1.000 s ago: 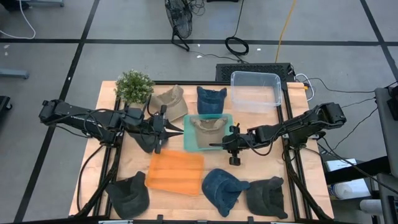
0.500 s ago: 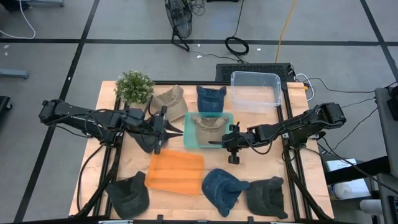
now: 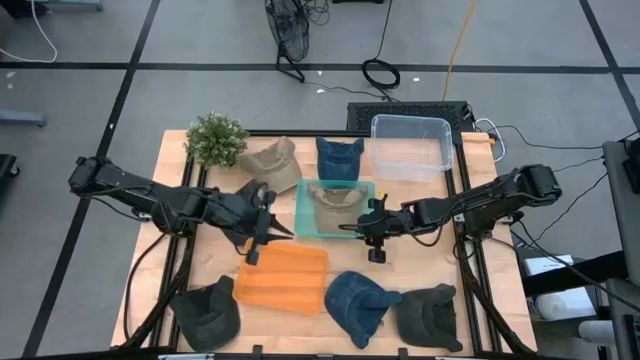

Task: Pick & Place hat
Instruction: Adjust the bins on the table

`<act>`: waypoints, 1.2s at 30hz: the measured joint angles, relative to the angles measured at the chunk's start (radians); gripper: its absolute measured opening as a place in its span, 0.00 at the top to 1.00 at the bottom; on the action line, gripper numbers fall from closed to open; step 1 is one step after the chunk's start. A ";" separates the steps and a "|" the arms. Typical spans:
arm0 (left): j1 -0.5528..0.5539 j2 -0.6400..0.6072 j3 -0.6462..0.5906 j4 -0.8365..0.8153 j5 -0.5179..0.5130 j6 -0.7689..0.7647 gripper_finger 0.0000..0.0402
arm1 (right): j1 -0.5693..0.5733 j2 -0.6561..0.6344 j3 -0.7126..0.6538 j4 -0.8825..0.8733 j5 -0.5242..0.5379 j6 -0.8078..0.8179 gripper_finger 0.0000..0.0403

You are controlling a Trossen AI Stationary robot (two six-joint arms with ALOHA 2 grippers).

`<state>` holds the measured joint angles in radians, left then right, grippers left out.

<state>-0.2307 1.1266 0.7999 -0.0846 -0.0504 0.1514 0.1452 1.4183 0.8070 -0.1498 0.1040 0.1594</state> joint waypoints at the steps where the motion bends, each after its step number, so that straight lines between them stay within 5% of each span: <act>1: -0.004 0.015 0.000 -0.011 -0.008 -0.023 0.87 | 0.000 -0.019 0.000 -0.004 0.000 0.000 0.77; 9: -0.007 0.094 0.000 -0.192 -0.116 -0.173 0.61 | 0.008 -0.185 -0.013 -0.050 0.000 -0.032 0.65; 18: -0.007 0.169 0.000 -0.323 -0.029 -0.297 0.41 | 0.006 -0.267 -0.162 0.064 0.005 -0.074 0.68; 27: -0.005 0.263 0.000 -0.387 -0.058 -0.344 0.47 | -0.002 -0.325 -0.272 0.168 0.006 -0.067 0.70; 36: 0.014 0.342 0.000 -0.404 -0.055 -0.442 0.66 | -0.014 -0.372 -0.283 0.191 0.005 -0.067 0.71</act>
<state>-0.2168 1.4688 0.7998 -0.4882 -0.1056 -0.2911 0.1310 1.0463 0.5240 0.0413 0.1093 0.0921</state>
